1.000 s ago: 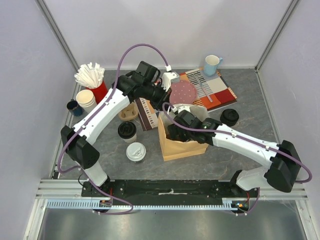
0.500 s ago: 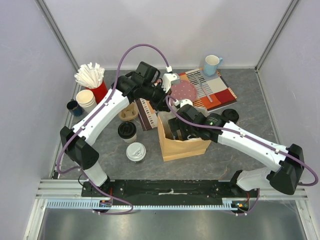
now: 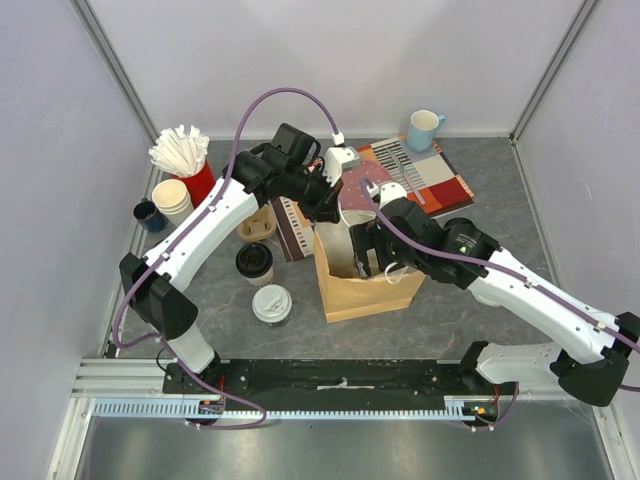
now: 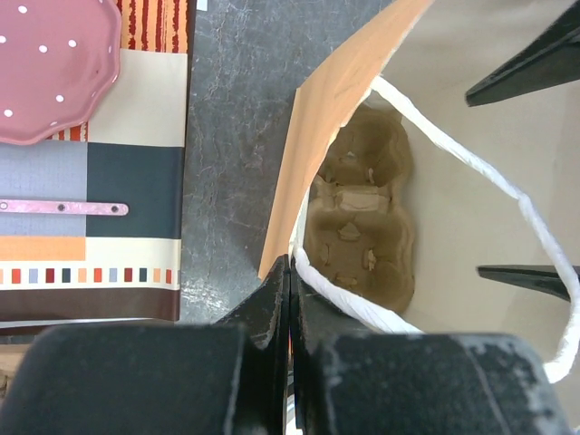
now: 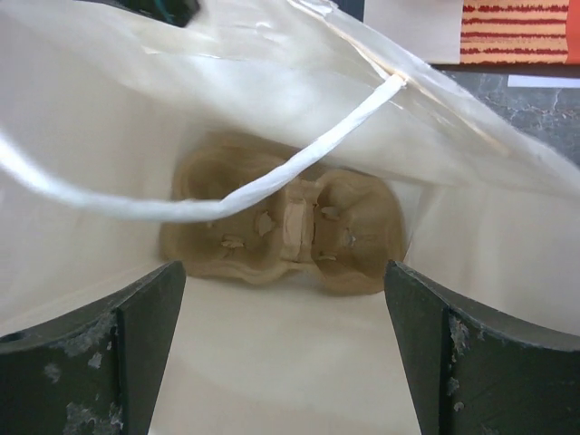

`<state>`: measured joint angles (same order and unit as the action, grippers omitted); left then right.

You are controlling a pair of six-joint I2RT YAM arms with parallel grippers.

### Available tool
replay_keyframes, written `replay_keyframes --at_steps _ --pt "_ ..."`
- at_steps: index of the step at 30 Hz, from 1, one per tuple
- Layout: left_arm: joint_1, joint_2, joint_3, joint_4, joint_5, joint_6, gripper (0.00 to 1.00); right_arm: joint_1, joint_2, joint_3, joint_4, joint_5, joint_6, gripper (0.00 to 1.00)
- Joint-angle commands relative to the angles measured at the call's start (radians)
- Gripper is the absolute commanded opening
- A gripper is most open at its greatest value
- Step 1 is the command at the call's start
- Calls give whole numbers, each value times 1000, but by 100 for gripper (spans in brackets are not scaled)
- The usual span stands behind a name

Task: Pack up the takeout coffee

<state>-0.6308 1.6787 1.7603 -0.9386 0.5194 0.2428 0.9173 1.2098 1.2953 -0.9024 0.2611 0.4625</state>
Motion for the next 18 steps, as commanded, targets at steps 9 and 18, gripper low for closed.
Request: replay_keyframes --at_steps 9,18 --pt "-4 -28 4 -17 -39 58 2 2 -102 147 -62 -65 -82 98" --pt "-4 -30 2 -17 -36 67 2 2 -174 180 -55 -111 -116 98"
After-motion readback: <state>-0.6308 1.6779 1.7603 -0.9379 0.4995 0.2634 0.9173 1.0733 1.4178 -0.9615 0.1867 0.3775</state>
